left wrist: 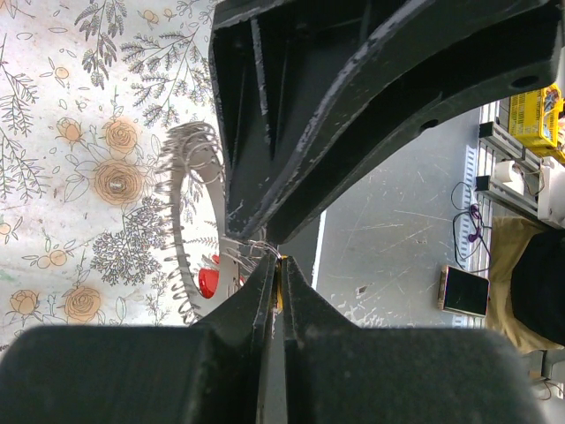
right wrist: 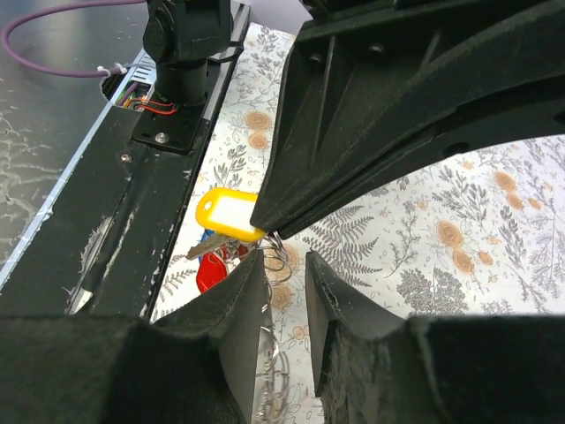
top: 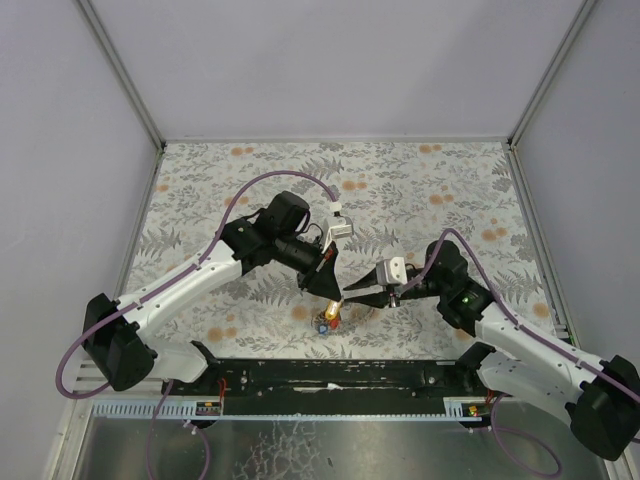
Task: Remove the keys from the keyring
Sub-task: Remove the key from the keyring.
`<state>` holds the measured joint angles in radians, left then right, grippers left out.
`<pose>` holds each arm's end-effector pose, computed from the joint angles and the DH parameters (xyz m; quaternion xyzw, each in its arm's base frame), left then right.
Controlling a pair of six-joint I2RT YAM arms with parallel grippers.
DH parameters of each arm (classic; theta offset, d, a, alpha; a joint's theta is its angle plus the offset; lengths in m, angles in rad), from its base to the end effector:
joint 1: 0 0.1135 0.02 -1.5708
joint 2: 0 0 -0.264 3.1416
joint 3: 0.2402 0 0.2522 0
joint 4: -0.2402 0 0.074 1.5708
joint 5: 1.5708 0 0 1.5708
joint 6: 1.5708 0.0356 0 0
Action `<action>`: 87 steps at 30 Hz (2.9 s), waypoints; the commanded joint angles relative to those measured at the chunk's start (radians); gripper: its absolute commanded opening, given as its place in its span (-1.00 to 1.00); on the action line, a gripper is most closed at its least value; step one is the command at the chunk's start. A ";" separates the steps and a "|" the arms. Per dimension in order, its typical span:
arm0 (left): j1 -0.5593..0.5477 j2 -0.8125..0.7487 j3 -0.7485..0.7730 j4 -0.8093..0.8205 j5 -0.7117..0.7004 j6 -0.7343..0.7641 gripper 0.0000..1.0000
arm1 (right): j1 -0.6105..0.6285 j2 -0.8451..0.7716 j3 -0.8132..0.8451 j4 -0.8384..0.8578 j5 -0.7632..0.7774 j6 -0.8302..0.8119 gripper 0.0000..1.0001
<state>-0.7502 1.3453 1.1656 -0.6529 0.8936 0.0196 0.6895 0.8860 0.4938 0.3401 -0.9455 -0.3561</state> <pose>0.1841 -0.2095 0.3148 0.4603 0.7210 -0.4926 0.1599 0.1337 0.1476 0.2749 -0.5940 0.4030 0.4274 0.5496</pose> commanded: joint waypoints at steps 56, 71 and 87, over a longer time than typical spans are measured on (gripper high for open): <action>-0.022 -0.032 0.038 -0.013 0.002 -0.016 -1.00 | -0.019 0.018 -0.029 0.153 -0.101 -0.049 -1.00; -0.014 -0.005 0.037 -0.013 0.026 -0.011 -1.00 | 0.007 -0.019 0.020 -0.044 -0.087 -0.389 -1.00; 0.013 0.018 0.014 -0.012 0.060 0.003 -1.00 | 0.069 -0.061 0.035 -0.205 -0.032 -0.690 -1.00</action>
<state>-0.7563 1.3628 1.1786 -0.6743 0.9157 0.0154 0.7273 0.8585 0.4873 0.1837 -0.9840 -0.9039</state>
